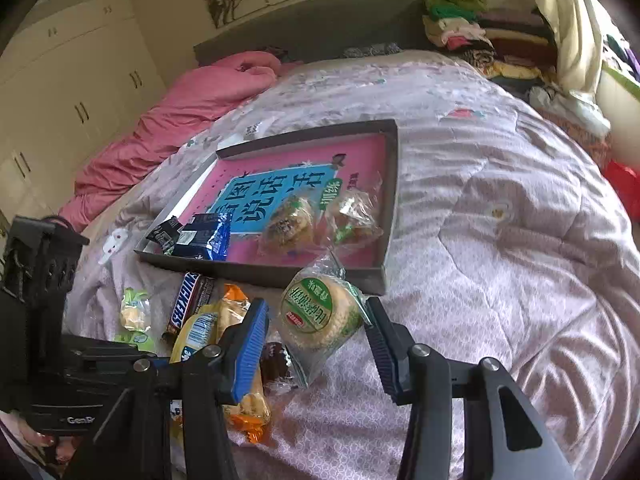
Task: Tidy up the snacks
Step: 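Close the left gripper on the yellow wrapped bar while the right gripper grasps the round green-label biscuit packet, then carry the yellow bar over the tray with the left gripper while the right gripper carries the biscuit packet there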
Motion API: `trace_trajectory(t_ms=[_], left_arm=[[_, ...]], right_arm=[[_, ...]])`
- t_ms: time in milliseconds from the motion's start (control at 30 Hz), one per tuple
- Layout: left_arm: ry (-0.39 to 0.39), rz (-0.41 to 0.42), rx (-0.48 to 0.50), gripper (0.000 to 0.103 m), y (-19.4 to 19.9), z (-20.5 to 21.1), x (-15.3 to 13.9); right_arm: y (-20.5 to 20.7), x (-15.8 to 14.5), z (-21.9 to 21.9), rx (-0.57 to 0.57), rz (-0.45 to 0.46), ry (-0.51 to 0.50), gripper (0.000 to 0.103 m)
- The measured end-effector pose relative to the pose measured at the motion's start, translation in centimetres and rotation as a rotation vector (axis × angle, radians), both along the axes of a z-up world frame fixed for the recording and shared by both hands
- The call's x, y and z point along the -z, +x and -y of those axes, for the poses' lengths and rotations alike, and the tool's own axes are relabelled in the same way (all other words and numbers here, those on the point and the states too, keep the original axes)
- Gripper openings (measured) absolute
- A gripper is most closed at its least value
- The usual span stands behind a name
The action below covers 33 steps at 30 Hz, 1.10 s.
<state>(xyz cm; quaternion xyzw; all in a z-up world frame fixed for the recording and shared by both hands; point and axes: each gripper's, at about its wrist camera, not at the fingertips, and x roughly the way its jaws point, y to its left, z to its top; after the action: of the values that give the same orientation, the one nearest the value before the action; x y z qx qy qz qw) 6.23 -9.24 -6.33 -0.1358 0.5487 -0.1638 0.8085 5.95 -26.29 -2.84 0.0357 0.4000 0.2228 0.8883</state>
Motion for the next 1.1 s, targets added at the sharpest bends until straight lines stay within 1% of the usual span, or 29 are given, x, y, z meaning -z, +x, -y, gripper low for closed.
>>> trace_trajectory(t_ms=[133, 300, 500, 667, 1100], left_arm=[[-0.011, 0.034, 0.007, 0.017, -0.4, -0.3, -1.3], [-0.026, 0.053, -0.006, 0.017, -0.8, -1.4, -2.3], [-0.04, 0.065, -0.026, 0.017, -0.8, -2.5, -3.0], [-0.045, 0.085, -0.03, 0.017, -0.8, -2.6, -3.8], [-0.049, 0.143, -0.059, 0.017, -0.9, -4.0, -6.5]], right_arm=[[0.2, -0.4, 0.0, 0.008, 0.007, 0.019, 0.049], [0.2, -1.3, -0.3, 0.003, 0.04, 0.044, 0.049], [0.2, -1.6, -1.0, -0.011, 0.053, 0.047, 0.049], [0.3, -1.6, -0.7, 0.001, 0.057, 0.051, 0.049], [0.4, -2.8, -1.0, 0.001, 0.097, 0.067, 0.049]])
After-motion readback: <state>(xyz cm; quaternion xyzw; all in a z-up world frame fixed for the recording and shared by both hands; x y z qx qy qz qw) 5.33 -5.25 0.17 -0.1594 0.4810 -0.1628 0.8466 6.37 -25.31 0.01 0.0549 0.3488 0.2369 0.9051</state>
